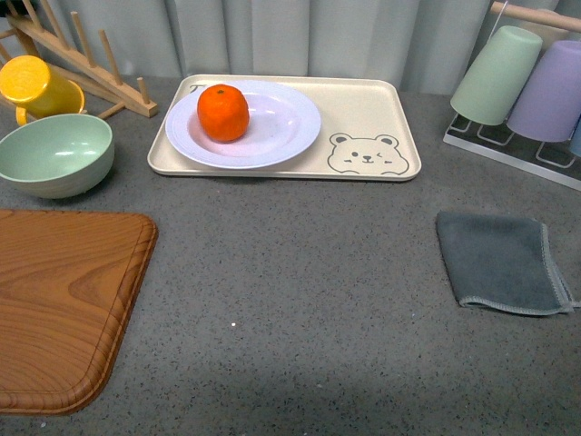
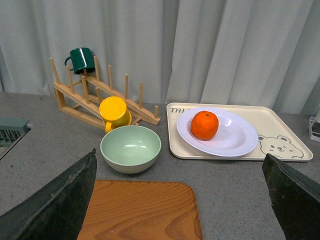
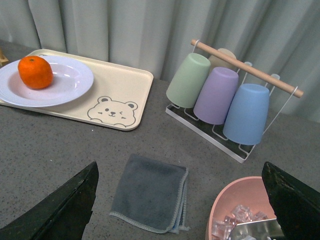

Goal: Place orange and plate with both arms

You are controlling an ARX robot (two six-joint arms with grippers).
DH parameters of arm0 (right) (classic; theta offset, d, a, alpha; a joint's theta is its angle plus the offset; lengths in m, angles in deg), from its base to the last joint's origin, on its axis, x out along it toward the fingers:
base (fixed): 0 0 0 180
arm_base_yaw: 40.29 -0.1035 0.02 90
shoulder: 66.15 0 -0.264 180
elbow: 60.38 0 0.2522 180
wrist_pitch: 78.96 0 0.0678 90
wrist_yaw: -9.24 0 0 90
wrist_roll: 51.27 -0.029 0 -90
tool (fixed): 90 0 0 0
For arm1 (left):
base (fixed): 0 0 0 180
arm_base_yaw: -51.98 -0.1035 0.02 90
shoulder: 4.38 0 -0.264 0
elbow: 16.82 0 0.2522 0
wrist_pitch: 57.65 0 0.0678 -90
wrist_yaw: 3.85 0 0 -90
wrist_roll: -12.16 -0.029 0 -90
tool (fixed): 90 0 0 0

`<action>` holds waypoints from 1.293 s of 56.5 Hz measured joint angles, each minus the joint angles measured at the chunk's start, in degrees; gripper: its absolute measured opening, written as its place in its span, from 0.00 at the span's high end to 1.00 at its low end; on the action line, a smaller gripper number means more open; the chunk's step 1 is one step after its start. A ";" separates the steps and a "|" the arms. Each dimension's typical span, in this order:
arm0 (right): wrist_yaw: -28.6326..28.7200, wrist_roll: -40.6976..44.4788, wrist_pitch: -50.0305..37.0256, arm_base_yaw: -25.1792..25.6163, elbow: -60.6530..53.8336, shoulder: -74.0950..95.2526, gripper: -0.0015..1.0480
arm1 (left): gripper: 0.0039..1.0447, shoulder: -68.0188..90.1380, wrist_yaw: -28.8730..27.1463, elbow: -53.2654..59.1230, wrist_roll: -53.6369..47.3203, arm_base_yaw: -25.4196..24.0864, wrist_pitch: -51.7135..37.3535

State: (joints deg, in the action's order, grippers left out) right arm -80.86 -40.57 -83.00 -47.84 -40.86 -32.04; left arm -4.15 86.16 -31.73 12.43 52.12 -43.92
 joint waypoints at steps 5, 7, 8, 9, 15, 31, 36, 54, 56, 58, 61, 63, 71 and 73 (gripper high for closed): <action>0.63 0.44 -0.94 0.96 -0.85 -1.49 0.09 | 0.06 0.00 -0.02 0.00 -0.02 0.00 0.00; 0.46 0.42 -1.25 1.16 -0.92 -1.73 0.09 | 0.06 0.00 0.00 0.00 0.00 0.00 0.00; -0.96 -0.48 -3.08 0.94 -1.49 -1.22 0.11 | 0.06 0.00 0.00 0.00 0.00 0.00 0.00; -1.44 -0.76 -4.57 0.81 -1.95 -0.90 0.13 | 0.06 0.00 -0.02 0.00 -0.02 0.00 0.00; -6.14 -6.49 -13.42 0.92 -5.44 -1.14 0.29 | 0.06 0.00 -0.02 0.00 -0.02 0.00 0.00; 0.04 -9.97 -5.14 7.37 -5.46 -11.13 0.80 | 0.06 0.00 -0.02 0.00 0.00 0.00 0.00; 0.02 -10.08 -2.95 7.41 -5.46 -13.51 0.96 | 0.06 0.00 -0.02 0.00 -0.02 0.00 0.00; 0.04 -10.14 4.90 7.41 -5.46 -21.44 0.99 | 0.06 0.00 -0.02 0.00 0.00 0.00 0.00; 0.04 -10.14 5.35 7.41 -5.46 -21.88 0.99 | 0.06 0.00 -0.02 0.00 0.00 0.00 0.00; 0.04 -10.14 5.95 7.41 -5.46 -22.45 0.99 | 0.06 0.00 -0.02 0.00 0.00 0.00 0.00; 0.04 -10.14 6.62 7.41 -5.46 -23.12 0.99 | 0.06 0.00 -0.02 0.00 -0.02 0.00 0.00; 0.04 -10.14 6.99 7.41 -5.46 -23.52 0.99 | 0.06 0.00 -0.02 0.00 -0.02 0.00 0.00; 0.09 -10.12 16.70 7.41 -5.42 -31.15 0.99 | 0.06 -0.02 -0.04 0.00 -0.02 0.00 0.00; 0.09 -10.14 17.40 7.41 -5.42 -32.98 0.99 | 0.06 0.00 -0.04 0.00 0.00 0.00 0.00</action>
State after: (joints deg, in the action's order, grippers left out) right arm -80.77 -50.71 -65.60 -40.43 -46.28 -65.02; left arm -4.15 86.11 -31.73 12.43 52.12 -43.92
